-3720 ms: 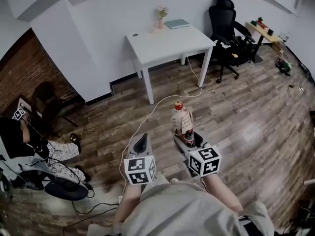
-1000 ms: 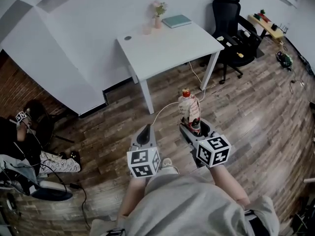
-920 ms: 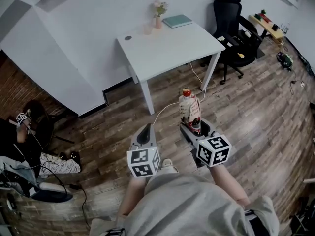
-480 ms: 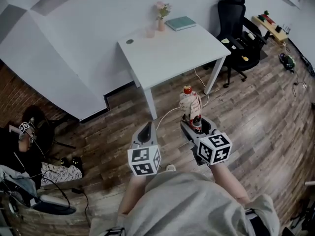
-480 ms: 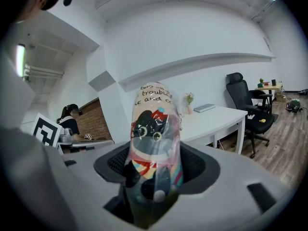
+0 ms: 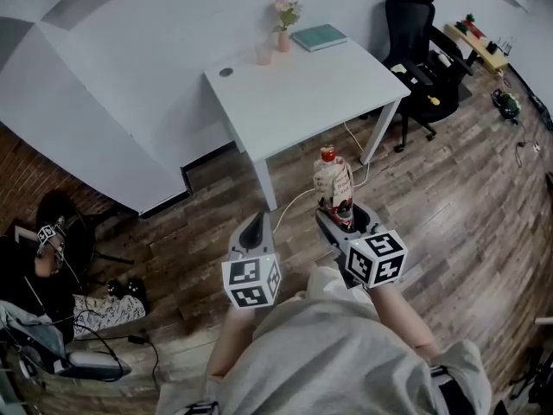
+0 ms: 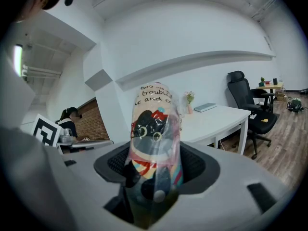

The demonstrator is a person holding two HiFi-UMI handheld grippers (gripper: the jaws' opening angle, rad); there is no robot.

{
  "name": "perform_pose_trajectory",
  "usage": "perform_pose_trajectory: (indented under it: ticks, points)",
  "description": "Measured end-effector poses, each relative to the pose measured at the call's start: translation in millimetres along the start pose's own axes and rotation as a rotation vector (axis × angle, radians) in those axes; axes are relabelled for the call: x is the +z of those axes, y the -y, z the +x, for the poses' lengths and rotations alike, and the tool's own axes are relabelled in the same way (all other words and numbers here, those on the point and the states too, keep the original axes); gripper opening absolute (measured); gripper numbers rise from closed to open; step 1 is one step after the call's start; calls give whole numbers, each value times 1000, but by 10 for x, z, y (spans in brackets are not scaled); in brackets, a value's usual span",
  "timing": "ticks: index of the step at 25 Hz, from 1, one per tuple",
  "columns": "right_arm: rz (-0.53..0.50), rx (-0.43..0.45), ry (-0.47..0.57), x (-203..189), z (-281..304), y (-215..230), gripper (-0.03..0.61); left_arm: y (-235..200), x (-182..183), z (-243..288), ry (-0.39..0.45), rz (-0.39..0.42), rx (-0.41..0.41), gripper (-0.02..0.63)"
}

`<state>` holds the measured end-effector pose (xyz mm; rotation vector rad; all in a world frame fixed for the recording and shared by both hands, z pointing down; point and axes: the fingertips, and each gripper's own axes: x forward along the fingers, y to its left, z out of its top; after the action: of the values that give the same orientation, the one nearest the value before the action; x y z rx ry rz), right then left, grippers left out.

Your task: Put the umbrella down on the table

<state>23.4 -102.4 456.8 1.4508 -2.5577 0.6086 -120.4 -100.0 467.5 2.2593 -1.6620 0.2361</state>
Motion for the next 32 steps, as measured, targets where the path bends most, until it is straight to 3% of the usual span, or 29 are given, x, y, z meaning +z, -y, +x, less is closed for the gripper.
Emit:
perform_pose_trajectory:
  ticks: [10,32]
  points:
    - [-21,33,2,181,545,236,272,-252,52,463,-2,-10,39,9]
    - [-62,60,-26,1190,2289,1391,272,-696,881,2355,-3,-40,91,9]
